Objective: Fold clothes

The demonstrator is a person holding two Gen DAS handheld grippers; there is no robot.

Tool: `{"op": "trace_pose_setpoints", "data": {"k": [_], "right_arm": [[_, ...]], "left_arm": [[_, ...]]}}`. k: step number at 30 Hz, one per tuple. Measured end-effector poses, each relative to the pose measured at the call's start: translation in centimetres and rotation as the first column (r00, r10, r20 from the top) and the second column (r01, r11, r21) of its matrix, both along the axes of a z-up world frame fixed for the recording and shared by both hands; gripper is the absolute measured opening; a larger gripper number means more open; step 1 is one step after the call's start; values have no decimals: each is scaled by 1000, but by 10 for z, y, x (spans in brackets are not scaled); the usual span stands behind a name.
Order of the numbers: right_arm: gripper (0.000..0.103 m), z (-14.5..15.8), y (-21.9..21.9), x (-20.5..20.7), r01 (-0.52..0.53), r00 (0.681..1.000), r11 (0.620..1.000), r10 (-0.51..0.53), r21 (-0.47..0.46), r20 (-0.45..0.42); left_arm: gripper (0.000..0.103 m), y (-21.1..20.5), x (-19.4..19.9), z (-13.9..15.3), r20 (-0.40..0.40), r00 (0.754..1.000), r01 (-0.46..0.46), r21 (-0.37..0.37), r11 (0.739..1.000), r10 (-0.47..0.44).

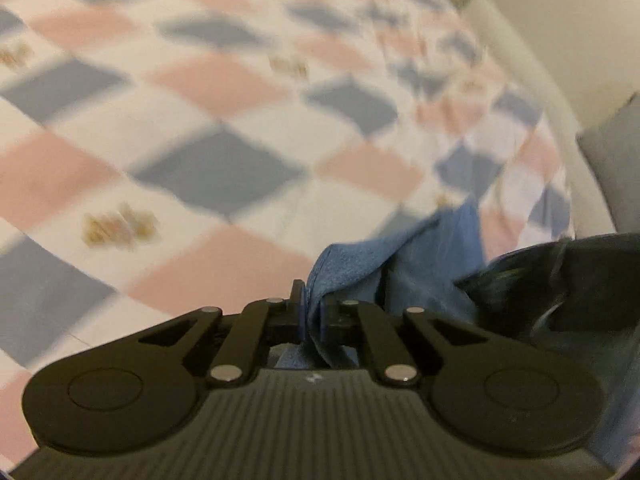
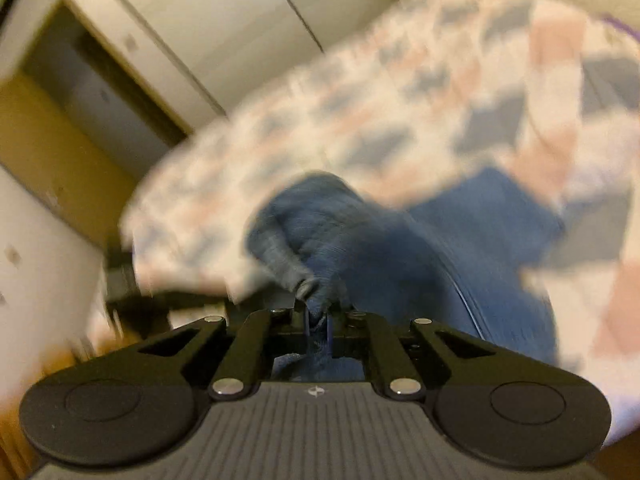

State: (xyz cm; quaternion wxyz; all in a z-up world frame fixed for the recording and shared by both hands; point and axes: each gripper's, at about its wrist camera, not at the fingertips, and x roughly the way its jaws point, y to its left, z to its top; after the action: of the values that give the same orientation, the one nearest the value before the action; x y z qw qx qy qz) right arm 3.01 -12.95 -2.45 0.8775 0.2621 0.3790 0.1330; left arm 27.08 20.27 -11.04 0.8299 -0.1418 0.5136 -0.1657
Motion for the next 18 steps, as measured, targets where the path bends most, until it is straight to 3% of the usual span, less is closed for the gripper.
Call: {"op": "trace_pose_setpoints", "data": {"k": [2, 5, 8, 11, 13, 14, 16, 18], "right_arm": [[8, 39, -5, 25, 32, 997, 999, -35, 42, 69], [8, 94, -17, 62, 60, 977, 987, -88, 147, 193], [8, 147, -27, 92, 57, 935, 964, -143, 260, 325], [8, 195, -35, 110, 19, 873, 946, -174, 324, 456], [8, 218, -45, 116, -17, 840, 928, -189, 373, 508], [8, 225, -51, 116, -33, 827, 923, -190, 383, 530], [7, 231, -66, 114, -55, 808, 921, -187, 387, 559], [7, 220, -87, 107, -56, 810, 923, -181, 381, 557]], "left_arm": [[4, 23, -1, 36, 76, 994, -71, -15, 997, 72], [4, 60, -1, 106, 223, 955, -196, -9, 980, 193], [4, 91, -15, 188, 405, 863, -326, -12, 945, 302], [4, 106, -40, 265, 559, 742, -427, -33, 904, 371], [4, 100, -59, 304, 634, 674, -467, -31, 884, 379], [4, 92, -68, 314, 655, 654, -478, -27, 878, 377], [5, 75, -88, 322, 676, 634, -496, -18, 868, 376], [5, 55, -107, 306, 656, 647, -507, -9, 862, 388]]}}
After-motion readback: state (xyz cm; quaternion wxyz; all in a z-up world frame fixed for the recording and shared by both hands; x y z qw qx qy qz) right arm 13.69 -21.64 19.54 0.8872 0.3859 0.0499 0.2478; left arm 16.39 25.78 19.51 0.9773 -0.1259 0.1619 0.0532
